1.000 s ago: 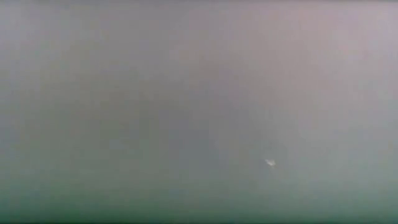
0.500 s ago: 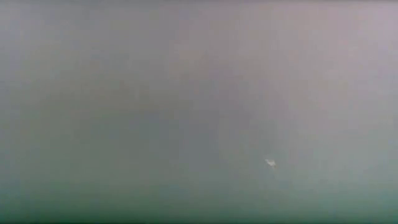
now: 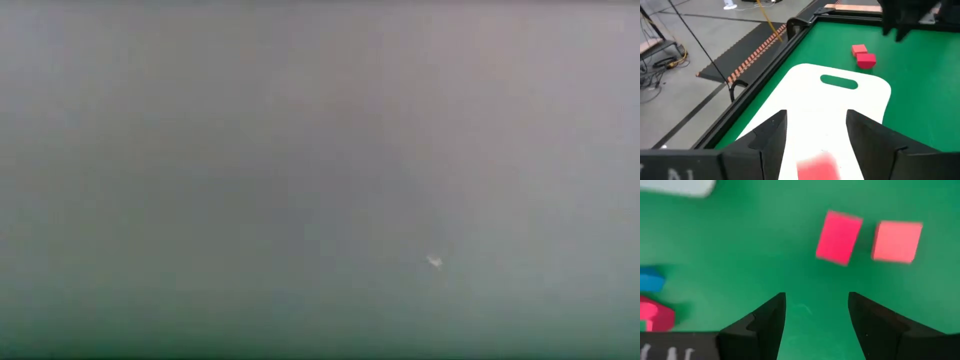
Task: Sort & place blocks by color
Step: Put the left blue block into the black bin
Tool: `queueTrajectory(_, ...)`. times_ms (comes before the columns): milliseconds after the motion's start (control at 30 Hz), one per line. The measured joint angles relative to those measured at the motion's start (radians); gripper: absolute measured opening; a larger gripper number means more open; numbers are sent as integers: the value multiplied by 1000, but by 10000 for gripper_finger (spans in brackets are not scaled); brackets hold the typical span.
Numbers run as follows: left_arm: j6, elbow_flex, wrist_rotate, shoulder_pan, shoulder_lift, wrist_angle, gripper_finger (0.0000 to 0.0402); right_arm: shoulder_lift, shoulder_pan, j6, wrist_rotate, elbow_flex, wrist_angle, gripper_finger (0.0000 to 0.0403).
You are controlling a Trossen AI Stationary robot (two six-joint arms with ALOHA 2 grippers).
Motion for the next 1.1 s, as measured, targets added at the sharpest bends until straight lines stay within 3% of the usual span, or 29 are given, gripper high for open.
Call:
queueTrajectory(267,-48,0,0,-2,0,21,155,-11,81,-4,-7,-65,41,205)
queueTrajectory(367,-95,0,0,-7,0,93,138,-23,143,-24,-74,-64,113,205)
queueTrajectory(667,-202,0,20,-55,-46,180,129,-31,301,-171,-132,-64,253,205)
queueTrajectory(900,-208,0,37,-131,-129,168,129,-42,357,-178,-157,-64,96,205)
queueTrajectory(1100,-192,0,38,-161,-166,156,129,-94,469,-480,-185,-64,-44,205)
